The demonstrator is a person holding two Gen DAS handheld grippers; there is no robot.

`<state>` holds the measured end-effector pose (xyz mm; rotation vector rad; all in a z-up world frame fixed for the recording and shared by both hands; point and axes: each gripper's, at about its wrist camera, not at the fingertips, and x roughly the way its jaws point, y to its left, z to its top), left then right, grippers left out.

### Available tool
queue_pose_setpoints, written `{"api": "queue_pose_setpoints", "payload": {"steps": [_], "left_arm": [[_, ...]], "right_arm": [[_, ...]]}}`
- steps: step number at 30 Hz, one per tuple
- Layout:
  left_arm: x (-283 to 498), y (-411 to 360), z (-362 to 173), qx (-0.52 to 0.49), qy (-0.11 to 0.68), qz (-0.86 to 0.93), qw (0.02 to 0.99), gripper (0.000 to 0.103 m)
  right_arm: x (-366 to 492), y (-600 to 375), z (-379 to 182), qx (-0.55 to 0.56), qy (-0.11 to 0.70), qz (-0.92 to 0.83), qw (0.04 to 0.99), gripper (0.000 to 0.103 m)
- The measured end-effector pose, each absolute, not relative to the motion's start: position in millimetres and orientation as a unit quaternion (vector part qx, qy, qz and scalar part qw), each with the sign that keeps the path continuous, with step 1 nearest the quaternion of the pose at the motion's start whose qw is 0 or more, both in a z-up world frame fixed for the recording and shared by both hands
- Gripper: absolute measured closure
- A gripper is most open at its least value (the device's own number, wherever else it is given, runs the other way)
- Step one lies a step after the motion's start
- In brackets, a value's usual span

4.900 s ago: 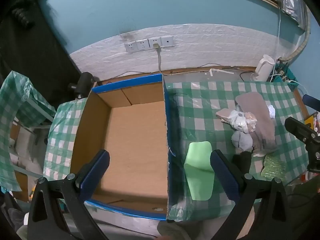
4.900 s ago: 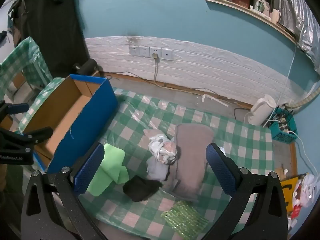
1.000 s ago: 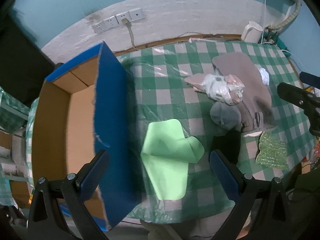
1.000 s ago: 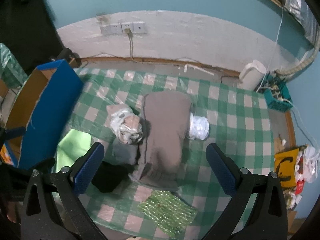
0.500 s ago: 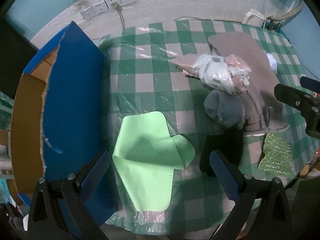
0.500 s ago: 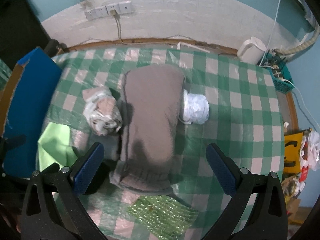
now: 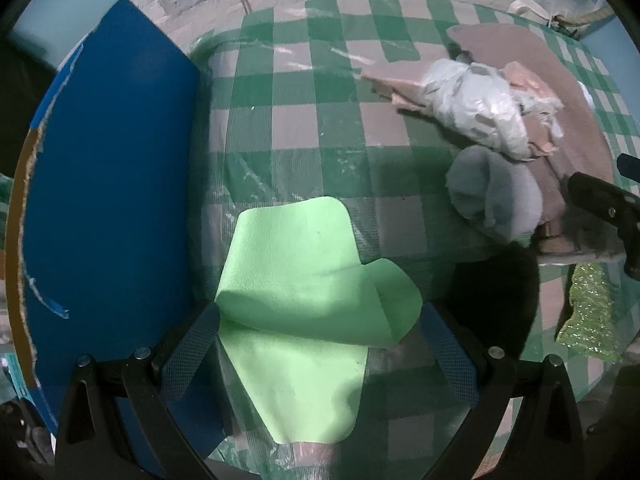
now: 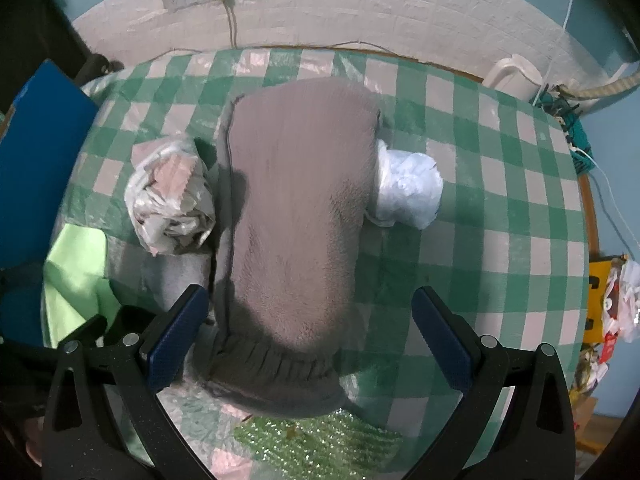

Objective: Organize soft objects
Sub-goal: 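Lower the right tool to the grey towel while the left tool lowers to the green cloth, then close the right gripper on the grey towel while the left gripper closes on the green cloth, then lift and carry the grey towel and green cloth over the cardboard box with both tools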

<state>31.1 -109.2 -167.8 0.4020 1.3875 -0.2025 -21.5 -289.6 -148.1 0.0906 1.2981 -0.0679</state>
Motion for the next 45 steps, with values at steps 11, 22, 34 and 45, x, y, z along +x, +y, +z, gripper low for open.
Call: {"api": "queue_pose_setpoints", "payload": {"steps": [11, 22, 34, 45], "left_arm": [[29.9, -103.7, -185.3, 0.191, 0.633, -0.093, 0.744, 0.005], [18.8, -108.1, -184.7, 0.216, 0.600, -0.079, 0.766, 0.048], [13.5, -108.8, -171.6, 0.176, 0.606, -0.101, 0.769, 0.090], [1.9, -93.5, -109.3, 0.175, 0.565, -0.104, 0.800, 0.090]], "right_arm": [[-15.4, -284.4, -172.9, 0.027, 0.617, -0.017, 0.786, 0.012], [-19.3, -271.8, -171.5, 0.015, 0.621, 0.016, 0.784, 0.070], [-30.7, -264.3, -132.6, 0.009, 0.593, 0.025, 0.805, 0.077], [-30.6, -270.0, -100.0, 0.001, 0.567, 0.019, 0.824, 0.077]]}}
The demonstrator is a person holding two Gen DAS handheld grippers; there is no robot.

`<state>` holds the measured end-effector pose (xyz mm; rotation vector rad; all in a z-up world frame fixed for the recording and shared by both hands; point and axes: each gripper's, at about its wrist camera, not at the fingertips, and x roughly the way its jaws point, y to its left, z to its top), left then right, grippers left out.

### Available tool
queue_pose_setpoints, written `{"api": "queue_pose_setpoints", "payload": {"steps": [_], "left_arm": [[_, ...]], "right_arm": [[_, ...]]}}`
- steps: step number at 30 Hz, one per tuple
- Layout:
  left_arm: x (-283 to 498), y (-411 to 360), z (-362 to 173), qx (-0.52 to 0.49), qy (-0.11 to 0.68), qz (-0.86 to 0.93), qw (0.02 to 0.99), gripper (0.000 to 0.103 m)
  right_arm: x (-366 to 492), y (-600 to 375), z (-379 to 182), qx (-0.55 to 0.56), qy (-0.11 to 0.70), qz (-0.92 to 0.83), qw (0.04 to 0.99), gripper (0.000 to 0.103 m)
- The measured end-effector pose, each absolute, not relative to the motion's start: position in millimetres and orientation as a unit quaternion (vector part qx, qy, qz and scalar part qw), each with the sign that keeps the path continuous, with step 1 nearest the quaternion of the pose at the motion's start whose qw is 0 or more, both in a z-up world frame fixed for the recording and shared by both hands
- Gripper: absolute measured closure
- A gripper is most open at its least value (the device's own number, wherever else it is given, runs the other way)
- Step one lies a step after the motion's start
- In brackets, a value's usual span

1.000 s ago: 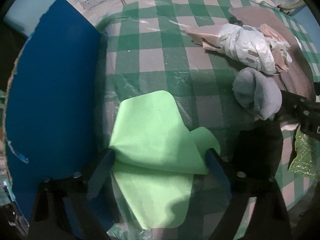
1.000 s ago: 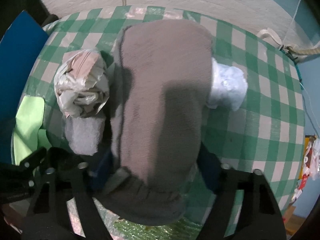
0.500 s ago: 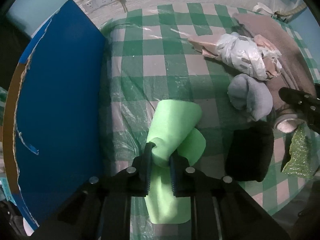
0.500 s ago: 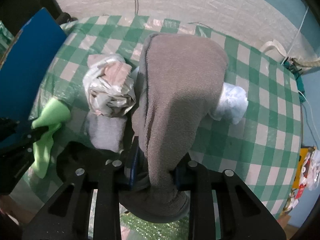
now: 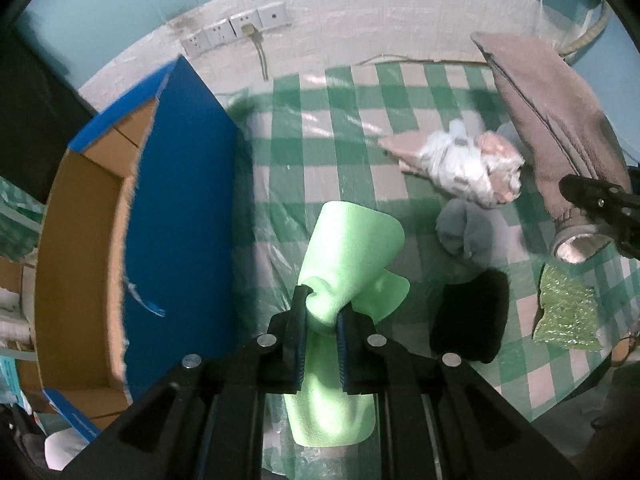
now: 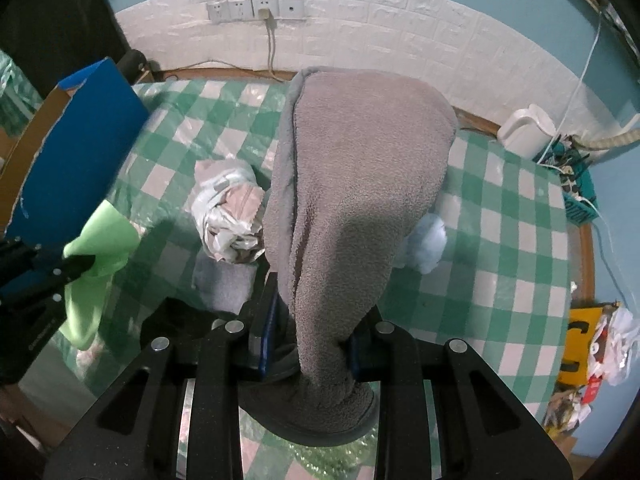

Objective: Organize soft objects
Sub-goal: 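Lift and carry the grey towel and green cloth over the cardboard box with both tools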

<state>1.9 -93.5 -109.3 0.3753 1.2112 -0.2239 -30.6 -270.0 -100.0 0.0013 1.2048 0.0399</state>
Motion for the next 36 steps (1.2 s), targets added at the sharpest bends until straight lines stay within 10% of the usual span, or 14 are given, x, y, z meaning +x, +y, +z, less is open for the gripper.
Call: {"api": "queue_pose_setpoints", "payload": {"steps": [36], "left_arm": [[-7.8, -47.2, -15.7, 0.176, 0.470, -0.068, 0.862, 0.090]], "right_arm": [[-42.3, -188.1, -23.2, -0.077, 0.514, 0.116, 0.846, 0.077]]}}
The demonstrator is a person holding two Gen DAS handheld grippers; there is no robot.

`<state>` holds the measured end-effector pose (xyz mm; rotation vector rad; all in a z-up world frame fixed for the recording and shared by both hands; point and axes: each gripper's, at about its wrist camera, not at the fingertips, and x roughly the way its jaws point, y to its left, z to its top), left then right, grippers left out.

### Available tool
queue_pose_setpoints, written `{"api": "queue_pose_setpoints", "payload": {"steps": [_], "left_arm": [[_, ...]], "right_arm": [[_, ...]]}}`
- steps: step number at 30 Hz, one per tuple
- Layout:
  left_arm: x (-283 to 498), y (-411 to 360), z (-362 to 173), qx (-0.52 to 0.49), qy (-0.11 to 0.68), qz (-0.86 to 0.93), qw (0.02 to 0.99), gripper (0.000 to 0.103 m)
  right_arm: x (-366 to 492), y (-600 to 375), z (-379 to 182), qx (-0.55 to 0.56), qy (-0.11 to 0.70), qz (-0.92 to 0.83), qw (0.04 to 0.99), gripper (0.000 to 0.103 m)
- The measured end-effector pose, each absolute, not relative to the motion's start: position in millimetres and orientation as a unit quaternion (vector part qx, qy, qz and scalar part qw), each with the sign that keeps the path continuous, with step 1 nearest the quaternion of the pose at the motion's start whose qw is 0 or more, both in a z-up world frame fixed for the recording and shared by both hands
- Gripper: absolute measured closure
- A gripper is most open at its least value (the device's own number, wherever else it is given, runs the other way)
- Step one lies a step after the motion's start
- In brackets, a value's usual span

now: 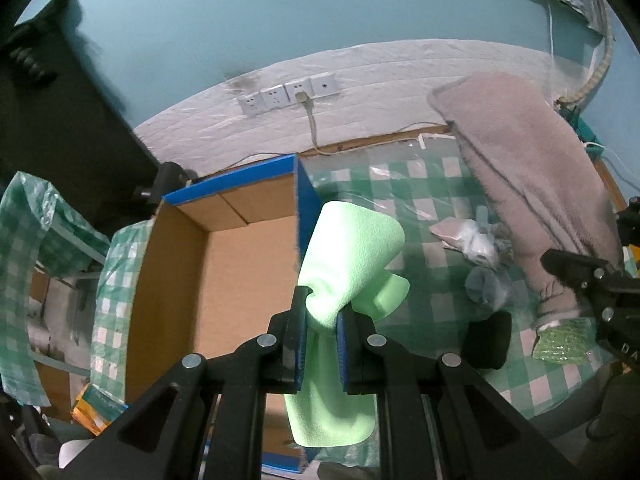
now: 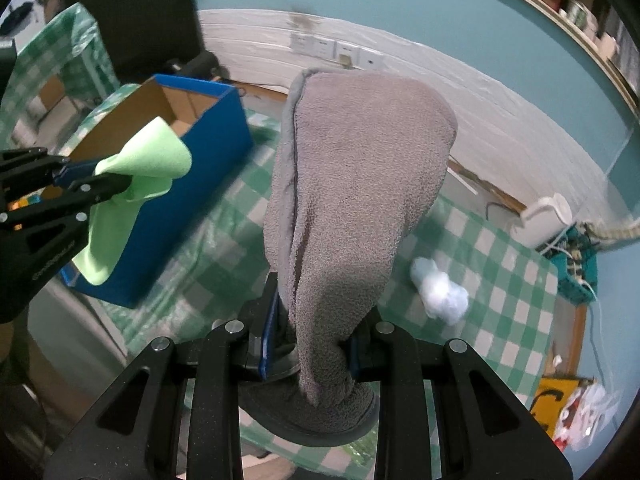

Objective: Organize soft objects
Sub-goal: 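Lift and carry the grey towel and green cloth over the cardboard box with both tools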

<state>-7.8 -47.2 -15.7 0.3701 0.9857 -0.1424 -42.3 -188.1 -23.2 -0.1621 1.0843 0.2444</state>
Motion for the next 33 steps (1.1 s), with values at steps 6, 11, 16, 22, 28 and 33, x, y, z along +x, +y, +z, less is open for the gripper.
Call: {"api": "queue_pose_setpoints", "payload": {"steps": [6, 11, 16, 22, 28, 33], "left_arm": [[-4.8, -26.7, -7.5, 0.170, 0.463, -0.050, 0.869, 0.090], [-2.0, -7.6, -1.6, 0.162, 0.456, -0.036, 0.874, 0.090], [0.6, 13.4, -0.6, 0.155, 0.454, -0.016, 0.877, 0.090], [3.7, 40.6, -6.0, 0.144, 0.460, 0.001, 0.876, 0.090], [9.1, 67.6, -12.1, 0.131, 0.467, 0.021, 0.874, 0.090], [14.1, 86.9, -17.3, 0.122, 0.474, 0.038, 0.871, 0.090]], "right_arm": [[-34.7, -165.1, -20.5, -0.090, 0.513, 0.138, 0.843, 0.077], [-27.8, -143.5, -13.5, -0.099, 0.508, 0.155, 0.842, 0.077], [-18.9, -116.6, -7.9, -0.108, 0.503, 0.175, 0.839, 0.077], [-6.5, -80.6, -8.9, -0.124, 0.506, 0.197, 0.831, 0.077], [6.9, -46.2, -12.3, -0.139, 0.509, 0.218, 0.821, 0.077], [16.4, -19.8, -15.6, -0.146, 0.514, 0.234, 0.812, 0.077]]}}
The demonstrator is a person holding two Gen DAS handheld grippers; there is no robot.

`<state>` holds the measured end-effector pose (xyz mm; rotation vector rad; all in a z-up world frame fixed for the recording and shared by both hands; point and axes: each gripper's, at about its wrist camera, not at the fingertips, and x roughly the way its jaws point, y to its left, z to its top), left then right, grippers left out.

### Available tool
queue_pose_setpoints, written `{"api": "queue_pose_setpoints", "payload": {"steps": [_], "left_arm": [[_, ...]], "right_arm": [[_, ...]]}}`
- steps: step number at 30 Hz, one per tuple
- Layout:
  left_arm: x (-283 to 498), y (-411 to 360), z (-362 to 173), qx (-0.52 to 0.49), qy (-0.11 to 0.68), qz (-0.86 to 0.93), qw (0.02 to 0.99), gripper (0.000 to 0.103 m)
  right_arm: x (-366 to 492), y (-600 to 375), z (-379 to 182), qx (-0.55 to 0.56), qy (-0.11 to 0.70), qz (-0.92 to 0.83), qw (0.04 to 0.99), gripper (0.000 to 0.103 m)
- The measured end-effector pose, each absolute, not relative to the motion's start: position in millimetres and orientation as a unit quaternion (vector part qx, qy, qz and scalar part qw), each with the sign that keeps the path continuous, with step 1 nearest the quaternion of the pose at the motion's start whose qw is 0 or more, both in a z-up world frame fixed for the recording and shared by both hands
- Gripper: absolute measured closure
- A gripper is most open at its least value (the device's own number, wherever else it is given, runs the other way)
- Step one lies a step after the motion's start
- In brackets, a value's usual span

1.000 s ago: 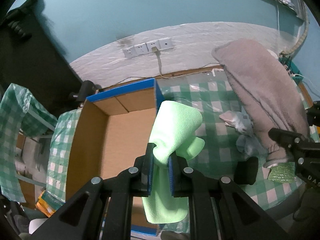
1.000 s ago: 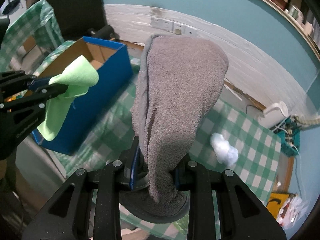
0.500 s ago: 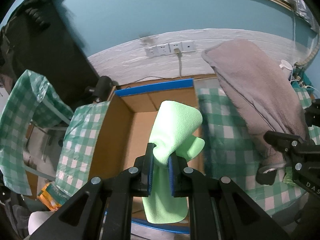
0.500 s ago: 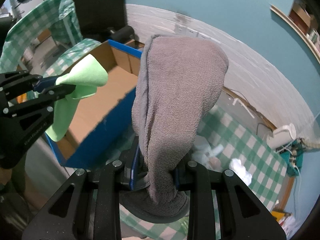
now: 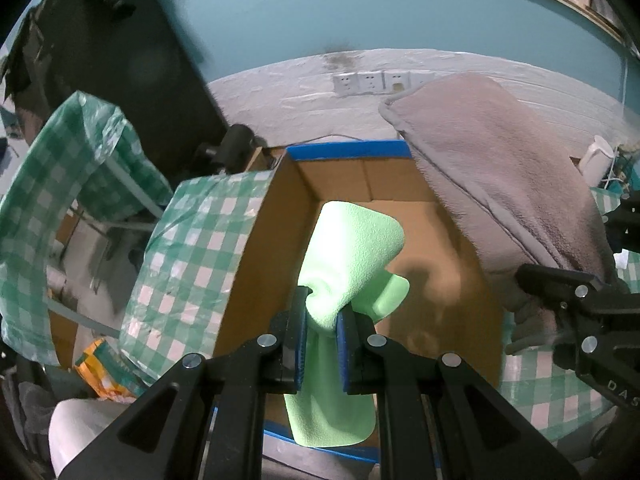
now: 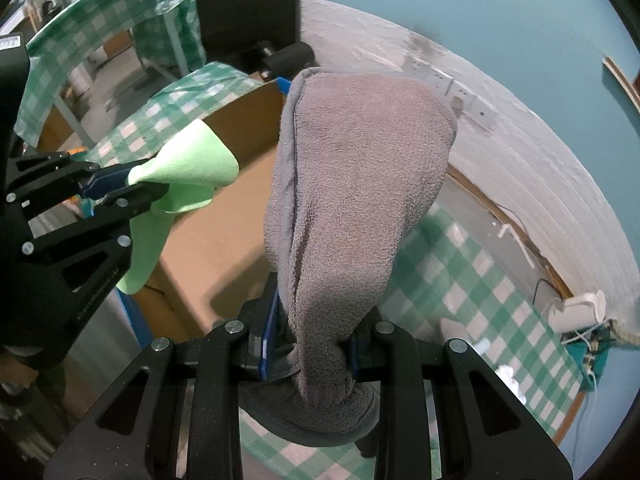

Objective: Organize soft objects
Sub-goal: 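Lift and carry the grey towel and green cloth over the cardboard box with both tools, then lower both items into the box and open both grippers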

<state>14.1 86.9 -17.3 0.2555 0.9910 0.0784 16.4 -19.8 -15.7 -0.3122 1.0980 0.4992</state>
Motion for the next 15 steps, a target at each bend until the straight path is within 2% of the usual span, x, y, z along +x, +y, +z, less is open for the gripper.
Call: {"api": "queue_pose_setpoints", "payload": {"steps": [13, 15], "left_arm": [[23.3, 128.3, -35.3, 0.098, 0.500, 0.065, 0.858, 0.090], [24.4, 131.9, -38.3, 0.094, 0.506, 0.066, 0.855, 0.086]], "right_arm": [[38.2, 31.5, -35.8, -0.155, 0.533, 0.267, 0.787, 0.076], [39.5, 35.8, -38.7, -0.154, 0.535, 0.274, 0.784, 0.072]]}}
